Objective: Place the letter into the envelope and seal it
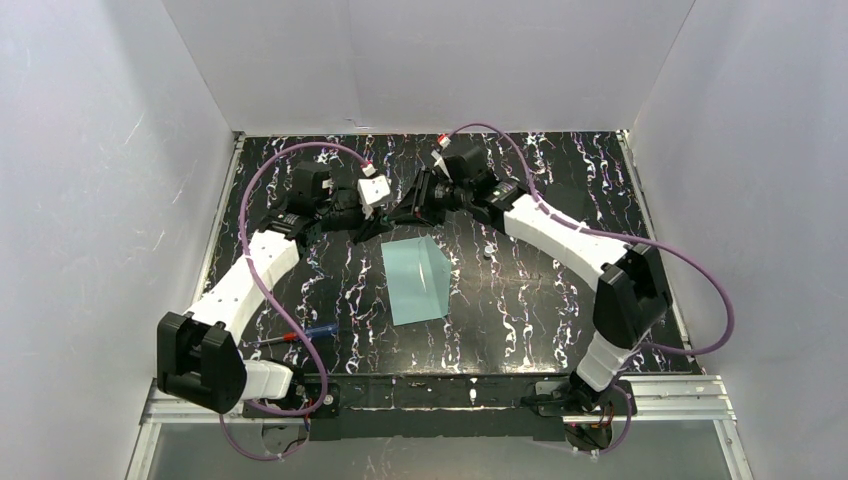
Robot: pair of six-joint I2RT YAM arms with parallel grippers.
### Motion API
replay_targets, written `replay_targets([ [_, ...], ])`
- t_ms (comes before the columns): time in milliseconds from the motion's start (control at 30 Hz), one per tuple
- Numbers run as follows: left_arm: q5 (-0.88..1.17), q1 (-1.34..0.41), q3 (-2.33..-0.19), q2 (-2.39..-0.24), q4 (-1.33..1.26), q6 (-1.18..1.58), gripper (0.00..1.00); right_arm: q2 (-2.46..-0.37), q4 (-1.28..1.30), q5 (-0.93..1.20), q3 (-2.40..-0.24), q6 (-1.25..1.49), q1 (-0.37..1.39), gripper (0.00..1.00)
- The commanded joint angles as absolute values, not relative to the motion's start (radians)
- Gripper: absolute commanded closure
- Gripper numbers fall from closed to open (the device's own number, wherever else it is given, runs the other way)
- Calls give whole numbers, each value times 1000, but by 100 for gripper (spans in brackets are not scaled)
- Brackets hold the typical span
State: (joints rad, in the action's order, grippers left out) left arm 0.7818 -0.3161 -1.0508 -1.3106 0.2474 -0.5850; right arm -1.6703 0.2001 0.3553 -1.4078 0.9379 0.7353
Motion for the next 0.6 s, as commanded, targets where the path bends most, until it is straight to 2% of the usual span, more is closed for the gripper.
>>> replay_targets([
  [0,748,-315,-1039,-1292,271,-719,100,-1732,349,166,-1582,1180,704,99],
  [33,762,-316,-1043,-1306,270,-712,100,-1742,368,164,-1603,1200,704,99],
  [67,766,-315,-1042,-1315,265,-701,100,-1749,369,163,-1616,1203,704,91],
  [167,782,-315,-1022,-1329,217,-611,100,-1744,364,161,-1643,1154,704,61],
  [233,813,-315,-1060,-1364,252,-527,100,-1729,364,168,-1641,1082,699,47],
  [400,977,-314,-1202,-1466,428,-333,100,-1635,242,368,-1502,833,653,36],
  [567,1096,-313,-1181,-1457,343,-144,100,-1465,-61,492,-1245,733,638,27],
])
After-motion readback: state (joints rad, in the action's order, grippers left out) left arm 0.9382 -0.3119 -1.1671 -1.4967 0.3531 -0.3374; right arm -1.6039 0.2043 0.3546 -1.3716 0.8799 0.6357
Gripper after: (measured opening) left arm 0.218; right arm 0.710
